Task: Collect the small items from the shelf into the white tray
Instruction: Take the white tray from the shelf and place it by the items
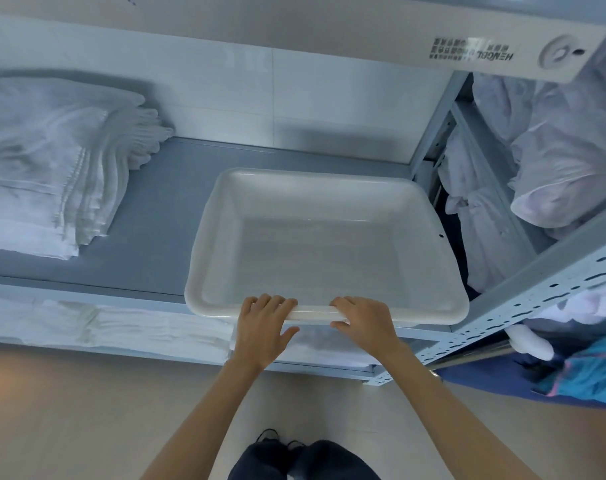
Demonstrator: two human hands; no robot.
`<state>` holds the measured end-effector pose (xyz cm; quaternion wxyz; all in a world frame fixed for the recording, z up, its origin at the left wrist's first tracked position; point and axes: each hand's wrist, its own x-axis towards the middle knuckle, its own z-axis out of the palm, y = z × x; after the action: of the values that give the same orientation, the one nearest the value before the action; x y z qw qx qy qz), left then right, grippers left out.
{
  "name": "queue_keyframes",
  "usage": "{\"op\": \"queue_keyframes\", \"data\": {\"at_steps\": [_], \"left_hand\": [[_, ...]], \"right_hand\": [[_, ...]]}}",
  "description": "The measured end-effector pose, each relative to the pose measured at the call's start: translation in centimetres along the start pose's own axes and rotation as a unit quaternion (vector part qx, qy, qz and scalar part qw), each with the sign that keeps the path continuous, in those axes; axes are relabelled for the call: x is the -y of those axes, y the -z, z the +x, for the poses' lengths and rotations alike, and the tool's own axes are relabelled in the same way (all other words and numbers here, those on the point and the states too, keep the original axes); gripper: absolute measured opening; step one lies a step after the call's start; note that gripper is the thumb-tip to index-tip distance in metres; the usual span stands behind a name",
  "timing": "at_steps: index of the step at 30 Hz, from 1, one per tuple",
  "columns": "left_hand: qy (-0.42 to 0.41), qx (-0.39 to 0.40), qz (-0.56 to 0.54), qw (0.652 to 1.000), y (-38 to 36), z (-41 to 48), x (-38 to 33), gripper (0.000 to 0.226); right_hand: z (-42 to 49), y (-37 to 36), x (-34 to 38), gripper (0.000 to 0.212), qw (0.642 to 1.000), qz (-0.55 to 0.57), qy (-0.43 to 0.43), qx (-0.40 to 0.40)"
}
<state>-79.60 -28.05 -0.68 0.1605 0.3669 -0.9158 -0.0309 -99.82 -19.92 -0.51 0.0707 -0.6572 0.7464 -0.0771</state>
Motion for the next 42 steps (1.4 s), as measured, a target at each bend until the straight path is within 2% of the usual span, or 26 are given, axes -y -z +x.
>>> {"op": "queue_keyframes", "data": {"at_steps": [4, 8, 10, 14, 18, 21, 25, 28, 31, 34, 36, 38, 40, 42], "left_hand": [[-0.004, -0.017, -0.020, 1.000, 0.4, -0.7, 1.9, 0.044], [-0.002, 0.082, -0.037, 0.996, 1.3, 0.1, 2.8, 0.070], [0.006, 0.108, -0.042, 0.993, 1.3, 0.5, 3.0, 0.066], [0.031, 0.101, -0.055, 0.993, 1.3, 0.3, 4.0, 0.045], [0.085, 0.107, -0.030, 0.990, 1.6, -1.0, 4.1, 0.045], [0.119, 0.110, -0.010, 0.987, 1.5, -1.9, 3.0, 0.041], [0.136, 0.134, 0.010, 0.981, 1.2, -2.5, 0.6, 0.043], [0.138, 0.150, -0.018, 0.979, 1.0, -1.7, -1.2, 0.046], [0.118, 0.184, -0.095, 0.971, 0.9, -1.2, -2.7, 0.057], [0.081, 0.265, -0.212, 0.937, 1.2, -0.8, -3.0, 0.068], [0.049, 0.242, -0.213, 0.945, 1.6, -0.3, -1.7, 0.067], [0.048, 0.161, -0.170, 0.971, 2.3, 0.4, 0.8, 0.063], [0.095, 0.100, -0.115, 0.984, 3.1, 1.0, 4.1, 0.062], [0.162, 0.080, -0.066, 0.981, 3.8, 1.5, 7.4, 0.066]], "right_hand": [[-0.7, 1.1, -1.2, 0.053, 0.992, 0.122, 0.005, 0.023], [-1.0, 1.6, -1.6, 0.043, 0.996, 0.072, 0.015, 0.052], [-0.8, 1.4, -1.2, 0.041, 0.997, 0.043, 0.015, 0.064], [0.2, 1.1, -0.4, 0.040, 0.996, 0.038, 0.022, 0.076], [1.8, 1.1, 0.2, 0.038, 0.995, 0.005, 0.056, 0.085], [3.2, 1.3, 0.1, 0.038, 0.996, -0.009, 0.067, 0.059], [4.5, 1.5, 0.1, 0.041, 0.999, -0.023, -0.009, 0.025], [4.1, 1.2, 1.1, 0.044, 0.993, 0.064, -0.100, -0.014], [3.4, 0.6, 2.7, 0.050, 0.966, 0.185, -0.176, -0.040], [2.7, 0.2, 4.0, 0.052, 0.920, 0.296, -0.248, -0.065], [2.5, 0.3, 4.3, 0.053, 0.885, 0.366, -0.274, -0.087], [2.6, 0.5, 4.4, 0.059, 0.865, 0.404, -0.283, -0.088], [2.7, 0.6, 4.1, 0.064, 0.872, 0.389, -0.287, -0.076], [3.0, 0.6, 3.6, 0.061, 0.877, 0.374, -0.292, -0.076]]}}
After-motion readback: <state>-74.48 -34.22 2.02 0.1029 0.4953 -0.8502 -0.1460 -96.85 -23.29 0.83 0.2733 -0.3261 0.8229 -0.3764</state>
